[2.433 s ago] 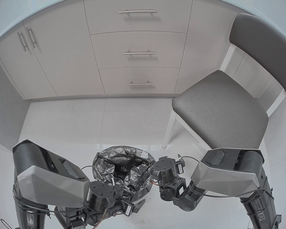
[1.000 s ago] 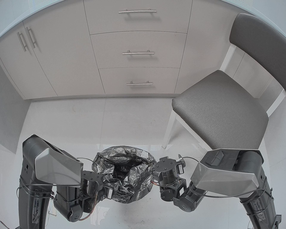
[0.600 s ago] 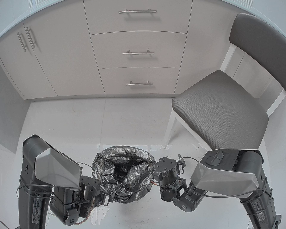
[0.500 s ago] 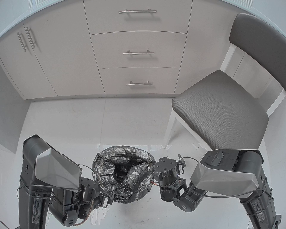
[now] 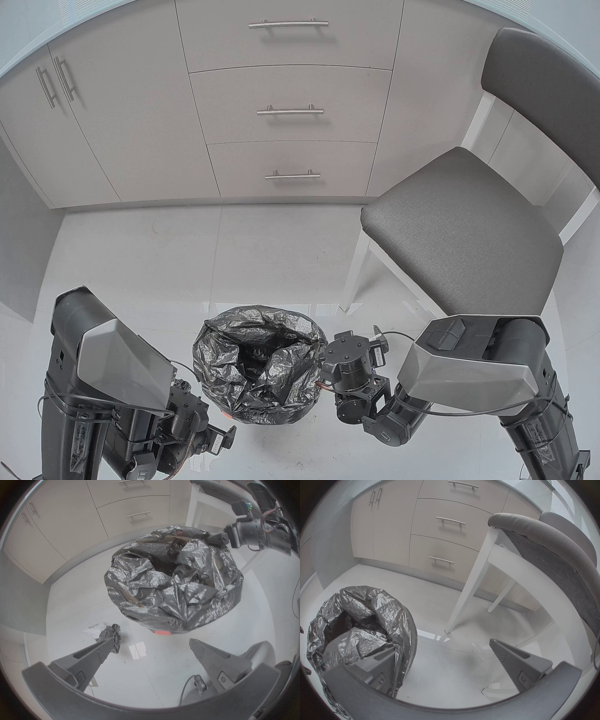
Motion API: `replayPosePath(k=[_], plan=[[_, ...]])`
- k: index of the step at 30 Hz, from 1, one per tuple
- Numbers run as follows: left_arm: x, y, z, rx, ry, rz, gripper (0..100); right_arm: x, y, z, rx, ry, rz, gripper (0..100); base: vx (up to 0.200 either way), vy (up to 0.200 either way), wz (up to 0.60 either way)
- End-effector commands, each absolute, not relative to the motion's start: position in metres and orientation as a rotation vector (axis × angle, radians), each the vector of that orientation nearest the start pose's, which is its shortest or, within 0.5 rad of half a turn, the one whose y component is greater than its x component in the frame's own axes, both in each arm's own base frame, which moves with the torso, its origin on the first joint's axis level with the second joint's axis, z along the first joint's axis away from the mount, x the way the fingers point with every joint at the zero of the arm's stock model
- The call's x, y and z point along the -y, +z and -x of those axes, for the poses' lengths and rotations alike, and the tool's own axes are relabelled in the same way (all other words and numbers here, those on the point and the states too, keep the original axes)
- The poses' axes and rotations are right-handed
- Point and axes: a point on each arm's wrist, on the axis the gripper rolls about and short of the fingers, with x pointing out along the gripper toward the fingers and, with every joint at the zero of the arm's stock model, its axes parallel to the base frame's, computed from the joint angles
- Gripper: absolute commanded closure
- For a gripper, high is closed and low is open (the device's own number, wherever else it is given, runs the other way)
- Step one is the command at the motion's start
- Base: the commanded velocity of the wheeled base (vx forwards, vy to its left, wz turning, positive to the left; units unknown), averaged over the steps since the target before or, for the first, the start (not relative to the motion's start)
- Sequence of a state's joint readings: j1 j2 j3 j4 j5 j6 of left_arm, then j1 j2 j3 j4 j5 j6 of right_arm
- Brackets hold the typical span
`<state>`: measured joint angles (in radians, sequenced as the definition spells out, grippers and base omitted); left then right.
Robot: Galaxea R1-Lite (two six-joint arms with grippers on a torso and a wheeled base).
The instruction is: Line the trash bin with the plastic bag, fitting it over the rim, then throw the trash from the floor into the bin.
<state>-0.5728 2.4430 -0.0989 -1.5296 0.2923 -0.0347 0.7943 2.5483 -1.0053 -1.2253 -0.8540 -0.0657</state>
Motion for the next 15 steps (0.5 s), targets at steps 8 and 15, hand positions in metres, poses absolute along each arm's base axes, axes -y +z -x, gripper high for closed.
replayPosePath(k=[8,15], plan=[[0.1207,-0.0629,-0.1873,-0.791,-0.258,-0.299,0,-0.2829,-0.0458,-0.3016,-0.236,-0.051,0.319,0,0.0,0.0,0.0],[0.1201,-0.0639,-0.1864,-0.798,-0.257,-0.301,0,-0.2794,-0.0478,-0.2971,-0.25,-0.044,0.338,0,0.0,0.0,0.0]])
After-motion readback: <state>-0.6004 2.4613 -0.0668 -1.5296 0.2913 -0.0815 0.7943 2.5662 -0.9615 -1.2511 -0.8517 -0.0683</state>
